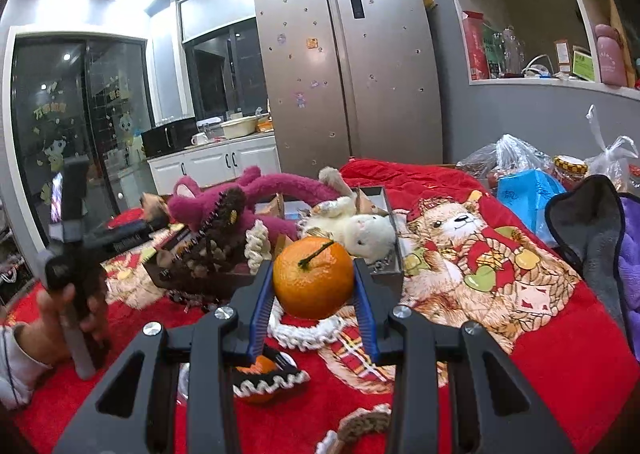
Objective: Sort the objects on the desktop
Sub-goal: 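Lift the snack pack with the left tool while the right tool lifts the orange toward the tray, then lower the snack pack into the tray with the left tool while the right tool drops the orange in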
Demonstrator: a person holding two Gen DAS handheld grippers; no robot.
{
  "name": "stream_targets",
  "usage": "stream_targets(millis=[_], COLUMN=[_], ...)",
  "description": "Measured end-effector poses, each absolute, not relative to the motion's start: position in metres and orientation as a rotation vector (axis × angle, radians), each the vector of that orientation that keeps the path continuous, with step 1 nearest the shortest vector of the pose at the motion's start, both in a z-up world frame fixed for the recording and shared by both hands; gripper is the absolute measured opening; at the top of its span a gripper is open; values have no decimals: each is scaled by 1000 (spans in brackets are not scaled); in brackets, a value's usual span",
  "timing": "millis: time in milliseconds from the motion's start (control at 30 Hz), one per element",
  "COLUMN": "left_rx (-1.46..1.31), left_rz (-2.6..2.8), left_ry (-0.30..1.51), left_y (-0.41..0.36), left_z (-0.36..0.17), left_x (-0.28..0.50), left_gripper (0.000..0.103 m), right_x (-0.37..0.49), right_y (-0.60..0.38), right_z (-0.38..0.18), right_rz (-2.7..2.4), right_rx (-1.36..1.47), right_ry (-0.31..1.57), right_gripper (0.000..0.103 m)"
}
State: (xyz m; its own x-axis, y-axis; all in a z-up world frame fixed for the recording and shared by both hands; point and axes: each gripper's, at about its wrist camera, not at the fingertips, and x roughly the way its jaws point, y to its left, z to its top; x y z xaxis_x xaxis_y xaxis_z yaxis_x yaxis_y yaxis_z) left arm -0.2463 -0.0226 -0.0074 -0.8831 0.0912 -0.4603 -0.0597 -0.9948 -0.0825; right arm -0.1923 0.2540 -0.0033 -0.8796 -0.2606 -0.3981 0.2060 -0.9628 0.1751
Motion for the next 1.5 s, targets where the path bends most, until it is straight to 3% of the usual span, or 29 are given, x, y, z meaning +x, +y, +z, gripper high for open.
stream_targets(millis=[267, 400, 533, 1500], left_rx=[-686, -643, -659, -635], left_rz=[2970, 2984, 2982, 3021], left_ry=[-80, -58, -50, 57], left_y=[-19, -16, -15, -4], left_z=[-2, 0, 0, 0], left_x=[-243, -238, -241, -237], left_gripper=[34, 35, 35, 36], right_x=[-255, -302, -324, -331], right_y=[204, 181, 187, 189], right_z=[27, 17, -4, -16], right_rz=[-2790, -2829, -2789, -2755], right_rx=[610, 650, 732, 832], right_ry=[-197, -112, -217, -223], right_gripper=[38, 38, 38, 38])
